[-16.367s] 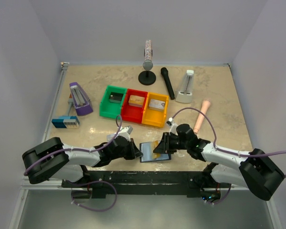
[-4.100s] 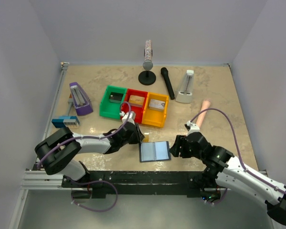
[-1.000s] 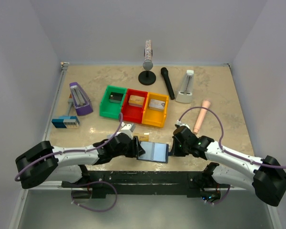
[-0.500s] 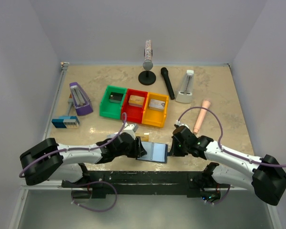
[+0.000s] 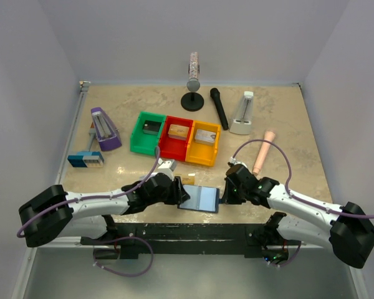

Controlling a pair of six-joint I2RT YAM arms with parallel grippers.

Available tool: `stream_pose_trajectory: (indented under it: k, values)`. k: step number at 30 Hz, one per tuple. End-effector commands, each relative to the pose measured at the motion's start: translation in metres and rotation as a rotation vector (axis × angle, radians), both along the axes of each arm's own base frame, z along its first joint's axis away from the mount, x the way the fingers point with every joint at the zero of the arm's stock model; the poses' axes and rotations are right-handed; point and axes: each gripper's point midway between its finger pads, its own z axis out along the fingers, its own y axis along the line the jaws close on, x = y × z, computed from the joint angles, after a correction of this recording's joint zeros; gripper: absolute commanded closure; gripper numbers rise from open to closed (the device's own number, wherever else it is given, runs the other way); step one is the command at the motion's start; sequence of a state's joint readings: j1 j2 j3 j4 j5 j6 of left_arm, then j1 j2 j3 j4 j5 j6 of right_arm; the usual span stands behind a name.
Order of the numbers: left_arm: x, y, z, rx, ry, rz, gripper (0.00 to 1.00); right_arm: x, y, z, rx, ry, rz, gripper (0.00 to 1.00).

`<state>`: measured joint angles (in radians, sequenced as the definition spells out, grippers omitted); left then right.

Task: Take the credit cards out of the card holder
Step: Remove the credit card from the card holder.

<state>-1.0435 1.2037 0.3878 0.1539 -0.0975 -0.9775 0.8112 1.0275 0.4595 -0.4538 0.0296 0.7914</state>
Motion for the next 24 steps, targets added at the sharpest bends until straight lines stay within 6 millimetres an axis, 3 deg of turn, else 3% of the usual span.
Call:
stream_pose_trajectory:
  k: [1,16,24]
  values:
    - [0.0,-0.002,0.0,-0.007,-0.001,0.005,0.53,0.003,0.007,0.005,0.025,-0.014,0.017,1.0]
    - [-0.002,-0.001,-0.008,0.025,0.019,-0.006,0.53,0.003,0.01,0.007,0.035,-0.012,0.024,1.0]
    - [-0.006,-0.011,-0.012,0.018,0.045,-0.046,0.53,0.003,0.01,0.006,0.037,-0.012,0.026,1.0]
